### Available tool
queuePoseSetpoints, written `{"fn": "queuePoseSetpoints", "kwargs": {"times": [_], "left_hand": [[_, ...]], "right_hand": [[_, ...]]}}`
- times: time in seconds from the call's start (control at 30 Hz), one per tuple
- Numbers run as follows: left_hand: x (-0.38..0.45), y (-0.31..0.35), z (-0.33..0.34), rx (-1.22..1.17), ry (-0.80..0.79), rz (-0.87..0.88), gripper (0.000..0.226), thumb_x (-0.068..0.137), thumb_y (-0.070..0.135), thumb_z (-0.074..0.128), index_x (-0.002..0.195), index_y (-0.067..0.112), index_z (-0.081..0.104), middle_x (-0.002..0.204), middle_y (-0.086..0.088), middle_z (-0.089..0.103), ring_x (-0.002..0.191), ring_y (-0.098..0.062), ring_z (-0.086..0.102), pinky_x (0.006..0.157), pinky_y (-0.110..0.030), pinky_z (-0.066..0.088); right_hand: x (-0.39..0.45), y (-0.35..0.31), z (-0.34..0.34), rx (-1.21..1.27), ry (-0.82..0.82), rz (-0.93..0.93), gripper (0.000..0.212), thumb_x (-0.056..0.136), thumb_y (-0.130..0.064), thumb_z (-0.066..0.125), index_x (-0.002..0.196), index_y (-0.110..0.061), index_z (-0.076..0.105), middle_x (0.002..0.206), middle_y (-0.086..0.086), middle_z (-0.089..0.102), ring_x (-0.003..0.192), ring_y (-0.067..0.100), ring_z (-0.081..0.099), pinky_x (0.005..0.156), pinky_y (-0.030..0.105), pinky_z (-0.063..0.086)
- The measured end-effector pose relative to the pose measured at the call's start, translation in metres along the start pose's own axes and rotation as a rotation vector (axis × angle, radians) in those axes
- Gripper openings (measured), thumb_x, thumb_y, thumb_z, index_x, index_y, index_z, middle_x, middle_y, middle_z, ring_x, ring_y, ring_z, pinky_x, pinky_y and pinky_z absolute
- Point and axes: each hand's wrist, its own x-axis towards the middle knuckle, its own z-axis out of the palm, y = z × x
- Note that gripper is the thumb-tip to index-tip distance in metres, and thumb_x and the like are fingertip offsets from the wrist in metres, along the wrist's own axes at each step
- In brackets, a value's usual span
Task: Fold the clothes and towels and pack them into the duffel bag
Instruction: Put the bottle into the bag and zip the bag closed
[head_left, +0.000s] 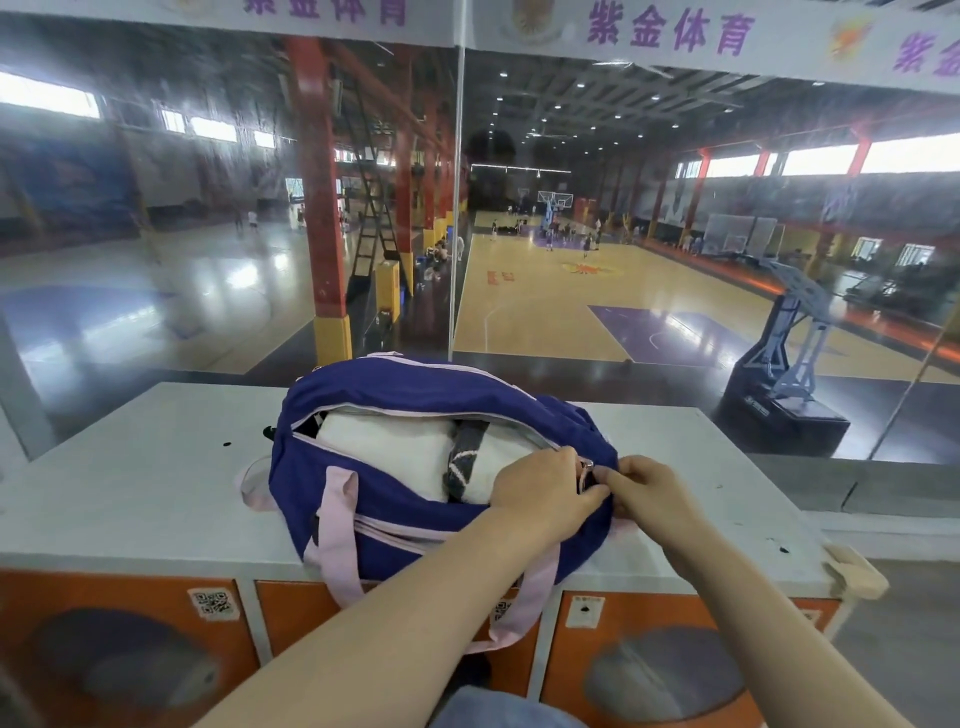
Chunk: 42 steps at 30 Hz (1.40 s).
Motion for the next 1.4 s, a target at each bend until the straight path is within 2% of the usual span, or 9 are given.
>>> {"fn": "queuePoseSetpoints", "kwargs": {"times": [0.1,0.27,0.4,0.6,0.8,0.93,1.07,1.2,1.4], "left_hand": [[0.001,-0.003,0.001,0.002,0.001,0.012,0.032,0.092,0.051,0.051,0.103,0.021,0.056,0.096,0.0,0.065,0.086,-0.02,0.062,0.077,-0.038,0.053],[0.003,-0.012,0.001,-0.262,0.002,-0.052,0.023,0.096,0.04,0.05,0.088,0.023,0.063,0.085,0.005,0.067,0.081,-0.016,0.062,0.079,-0.041,0.053],[0.004,-0.012,-0.002,-0.193,0.029,-0.097,0.02,0.094,0.037,0.046,0.081,0.022,0.05,0.079,0.004,0.057,0.076,-0.018,0.055,0.066,-0.034,0.043],[0.007,-0.022,-0.012,0.017,-0.028,-0.042,0.025,0.097,0.035,0.037,0.079,0.019,0.046,0.081,-0.001,0.057,0.076,-0.023,0.055,0.064,-0.033,0.037],[-0.006,-0.085,-0.057,0.057,-0.051,-0.145,0.026,0.095,0.041,0.046,0.075,0.025,0.051,0.074,0.007,0.057,0.071,-0.013,0.056,0.063,-0.031,0.048],[-0.024,-0.122,-0.083,0.137,0.01,-0.189,0.033,0.096,0.042,0.047,0.067,0.027,0.046,0.067,0.007,0.054,0.063,-0.008,0.05,0.053,-0.025,0.033],[-0.039,-0.18,-0.113,0.171,0.106,-0.386,0.03,0.094,0.036,0.047,0.067,0.023,0.048,0.07,0.002,0.056,0.067,-0.014,0.053,0.06,-0.029,0.041],[-0.068,-0.261,-0.145,0.209,0.065,-0.625,0.033,0.096,0.036,0.045,0.072,0.016,0.055,0.077,-0.004,0.059,0.075,-0.023,0.055,0.07,-0.035,0.045],[-0.069,-0.265,-0.127,0.215,0.114,-0.628,0.03,0.1,0.03,0.037,0.08,0.016,0.054,0.084,-0.007,0.061,0.077,-0.023,0.055,0.069,-0.033,0.041]], "right_hand": [[-0.001,0.0,0.002,0.099,-0.013,-0.007,0.034,0.096,-0.037,0.056,0.089,-0.004,0.066,0.087,0.015,0.07,0.089,0.034,0.066,0.083,0.048,0.058],[0.001,-0.001,0.005,0.13,-0.013,0.001,0.03,0.096,-0.034,0.058,0.083,-0.007,0.064,0.084,0.012,0.07,0.085,0.029,0.067,0.083,0.047,0.059],[0.003,-0.003,0.006,0.078,0.03,-0.014,0.033,0.094,-0.035,0.061,0.072,-0.009,0.059,0.075,0.014,0.066,0.074,0.026,0.06,0.077,0.044,0.056],[0.008,-0.001,0.006,-0.059,0.105,-0.012,0.027,0.095,-0.026,0.054,0.077,-0.005,0.058,0.08,0.016,0.067,0.074,0.026,0.06,0.07,0.041,0.054],[0.012,0.0,-0.001,-0.188,0.147,0.0,0.029,0.094,-0.026,0.053,0.08,-0.001,0.056,0.078,0.018,0.066,0.074,0.032,0.062,0.068,0.039,0.052],[0.015,-0.008,0.004,-0.312,0.175,-0.042,0.028,0.094,-0.024,0.051,0.078,-0.002,0.054,0.074,0.017,0.064,0.069,0.029,0.057,0.063,0.035,0.046],[0.018,-0.006,-0.003,-0.371,0.205,0.0,0.026,0.094,-0.023,0.05,0.081,-0.002,0.057,0.074,0.015,0.063,0.074,0.032,0.06,0.061,0.034,0.044],[0.015,-0.003,-0.001,-0.432,0.185,-0.001,0.026,0.097,-0.026,0.049,0.076,-0.01,0.054,0.072,0.009,0.061,0.068,0.023,0.055,0.055,0.028,0.037],[0.013,-0.011,0.015,-0.417,0.262,-0.035,0.018,0.096,-0.019,0.047,0.085,-0.006,0.053,0.072,0.005,0.055,0.064,0.018,0.048,0.052,0.027,0.032]]}}
